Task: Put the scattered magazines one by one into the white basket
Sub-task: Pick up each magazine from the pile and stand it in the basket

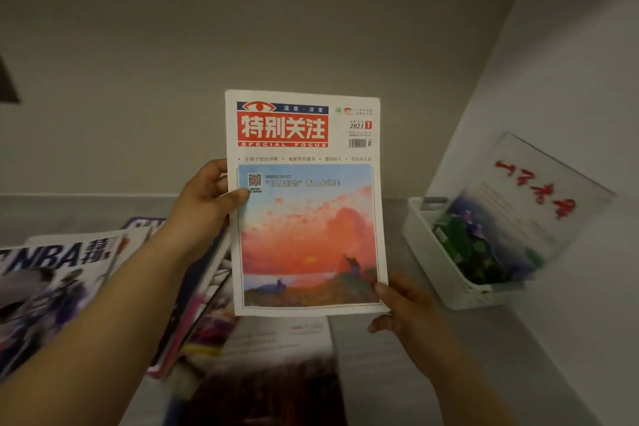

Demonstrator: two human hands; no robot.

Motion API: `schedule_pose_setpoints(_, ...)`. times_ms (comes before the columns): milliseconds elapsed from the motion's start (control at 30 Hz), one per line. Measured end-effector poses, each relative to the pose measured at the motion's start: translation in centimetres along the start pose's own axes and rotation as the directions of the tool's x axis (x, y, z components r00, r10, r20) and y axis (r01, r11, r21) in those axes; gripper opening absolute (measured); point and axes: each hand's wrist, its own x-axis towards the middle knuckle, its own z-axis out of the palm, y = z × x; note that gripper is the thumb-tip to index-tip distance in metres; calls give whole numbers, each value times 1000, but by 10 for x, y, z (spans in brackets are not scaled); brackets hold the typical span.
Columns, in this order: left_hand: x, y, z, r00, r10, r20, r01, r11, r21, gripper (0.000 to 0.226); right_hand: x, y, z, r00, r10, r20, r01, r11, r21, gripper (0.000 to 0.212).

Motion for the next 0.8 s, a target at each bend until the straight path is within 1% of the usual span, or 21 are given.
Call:
schedule_pose_setpoints(67, 16, 0, 38, 999, 7, 45, -8, 1000, 24, 30, 4, -6, -29, 998, -30, -53, 28, 999, -23, 26)
schedule_pose_setpoints(167, 39, -1, 96, 995, 13, 100, -20, 997, 75, 29, 13, -10, -74, 982, -57, -180, 43, 996, -79, 25)
schedule_pose_setpoints(200, 46, -2, 116, 994, 17, 108, -28, 994, 101, 27, 16, -9, -88, 976, -64, -209, 44, 994, -98, 25)
schedule_pose_setpoints(267, 58, -5, 158, 995, 41, 94, -55, 986, 157, 19, 22, -6, -113, 961, -68, -268, 35, 991, -126, 32)
schedule_pose_setpoints(333, 68, -7, 200, 995, 75, 72, -87, 977, 196, 23, 29, -4, -135, 935, -61, -349, 18, 992, -127, 36)
schedule_pose_setpoints(367, 72, -7, 220, 993, 89, 72, -102, 973, 206, 24, 33, -4, -146, 920, -68, -386, 20, 992, -127, 32)
schedule_pose_setpoints(433, 81, -7, 253, 990, 113, 86, -128, 969, 210, 24, 42, -8, -167, 887, -105, -451, 39, 987, -154, 27)
schedule_pose_setpoints(467, 86, -6, 266, 988, 120, 96, -138, 968, 208, 24, 46, -10, -176, 869, -136, -475, 52, 981, -186, 29)
schedule_pose_setpoints(500, 91, -5, 278, 987, 123, 106, -143, 968, 208, 23, 49, -11, -185, 853, -166, -494, 58, 972, -226, 30)
schedule_pose_setpoints(567, 102, -5, 298, 985, 120, 123, -143, 969, 202, 23, 57, -10, -198, 825, -207, -526, 45, 952, -304, 23)
schedule_pose_setpoints(633, 112, -7, 315, 984, 105, 144, -132, 973, 192, 24, 64, -7, -206, 809, -226, -543, 6, 926, -376, 17)
schedule_pose_setpoints(733, 123, -16, 334, 981, 70, 181, -107, 973, 203, 26, 73, 4, -214, 797, -226, -560, -62, 892, -448, 17)
schedule_pose_setpoints(800, 128, -25, 345, 981, 42, 192, -82, 975, 205, 26, 76, 13, -219, 781, -235, -578, -125, 848, -515, 11)
